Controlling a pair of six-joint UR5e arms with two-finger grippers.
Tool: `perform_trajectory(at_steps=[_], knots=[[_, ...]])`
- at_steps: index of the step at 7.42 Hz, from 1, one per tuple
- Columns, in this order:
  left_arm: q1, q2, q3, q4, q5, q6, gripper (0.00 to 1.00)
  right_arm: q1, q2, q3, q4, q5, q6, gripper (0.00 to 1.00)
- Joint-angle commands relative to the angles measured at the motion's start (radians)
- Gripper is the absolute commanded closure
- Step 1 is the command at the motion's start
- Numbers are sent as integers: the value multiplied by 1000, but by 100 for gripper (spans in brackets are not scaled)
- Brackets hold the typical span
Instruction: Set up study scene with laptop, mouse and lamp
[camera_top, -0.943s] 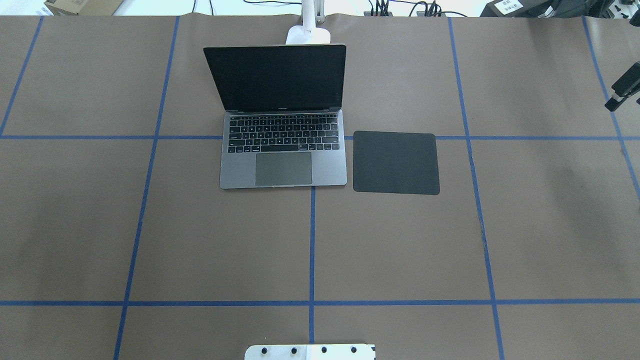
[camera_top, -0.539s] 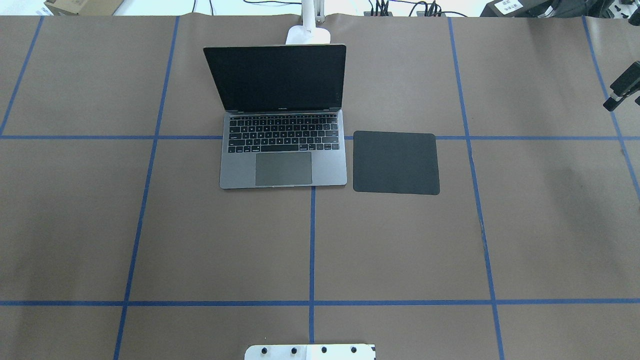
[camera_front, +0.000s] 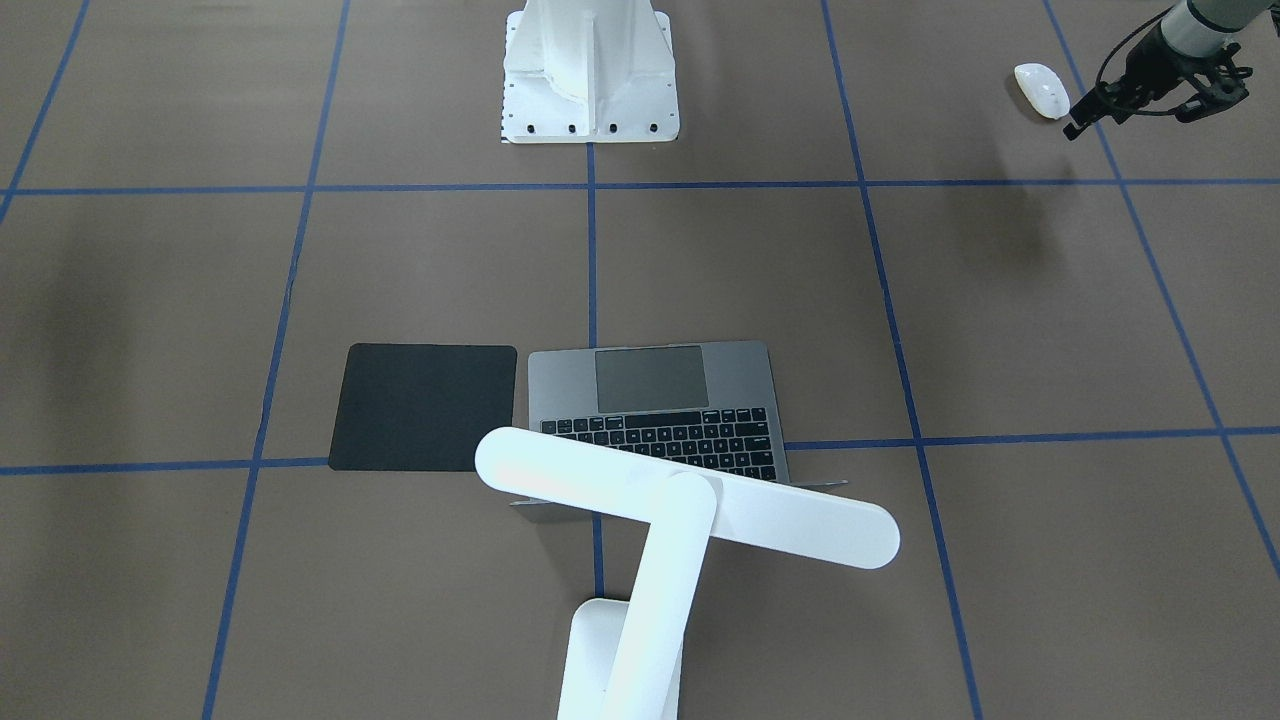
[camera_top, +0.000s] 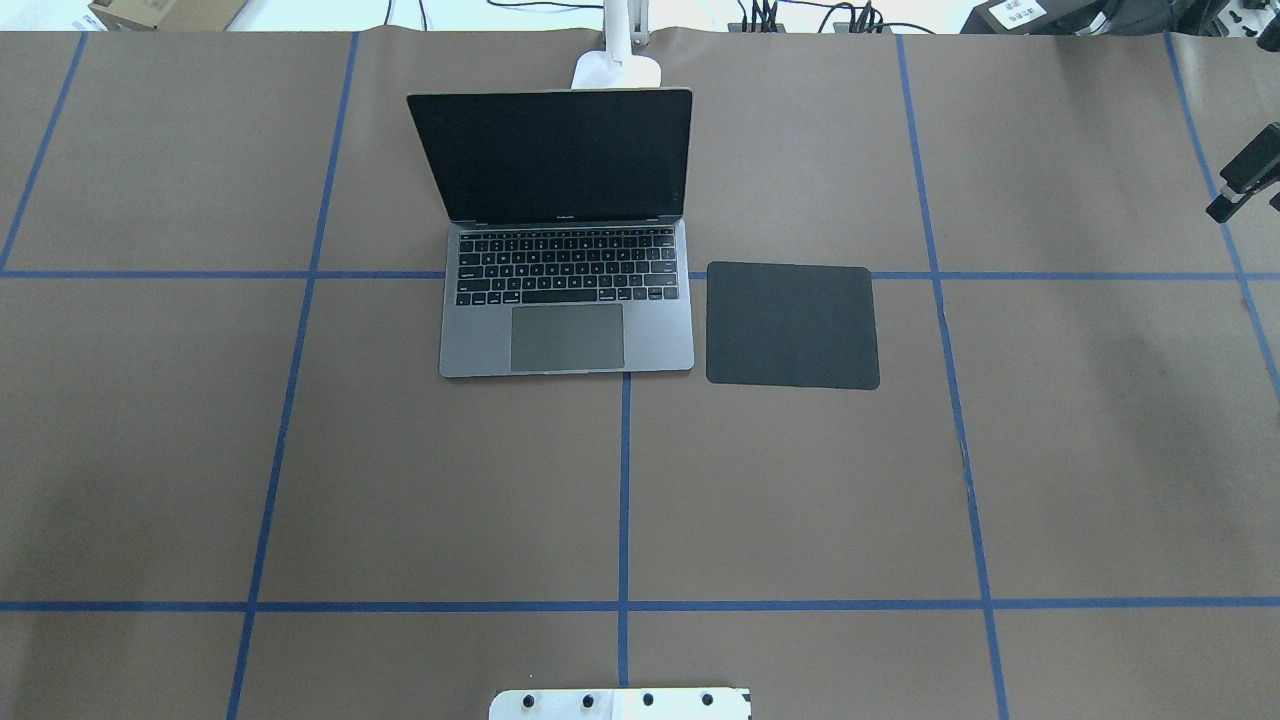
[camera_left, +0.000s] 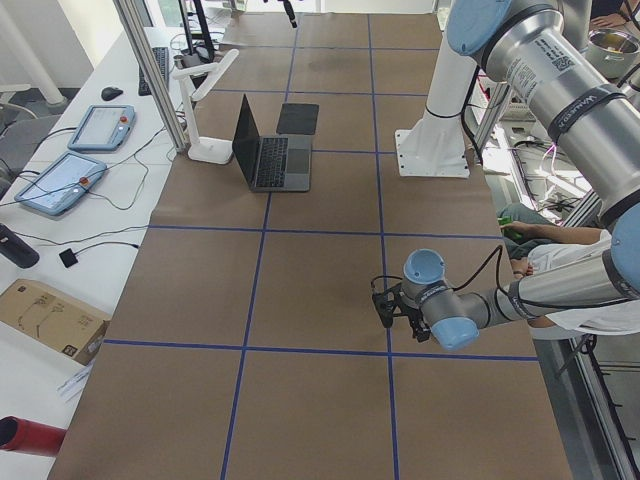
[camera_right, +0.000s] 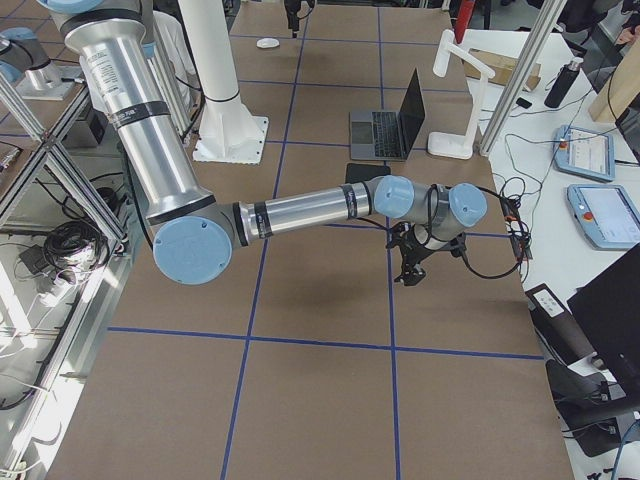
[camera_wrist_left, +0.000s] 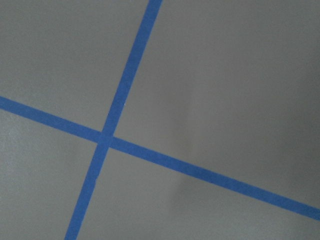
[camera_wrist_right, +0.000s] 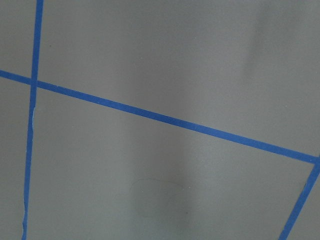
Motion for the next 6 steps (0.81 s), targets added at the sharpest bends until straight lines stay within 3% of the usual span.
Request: perform_trajectory(at_steps=[1, 6], knots=[[94, 19, 1, -41, 40, -109, 0, -1, -11, 13, 0, 0, 0, 2], [549, 19, 1, -51, 320, -438, 1, -27, -12, 35, 2, 8, 8, 2]])
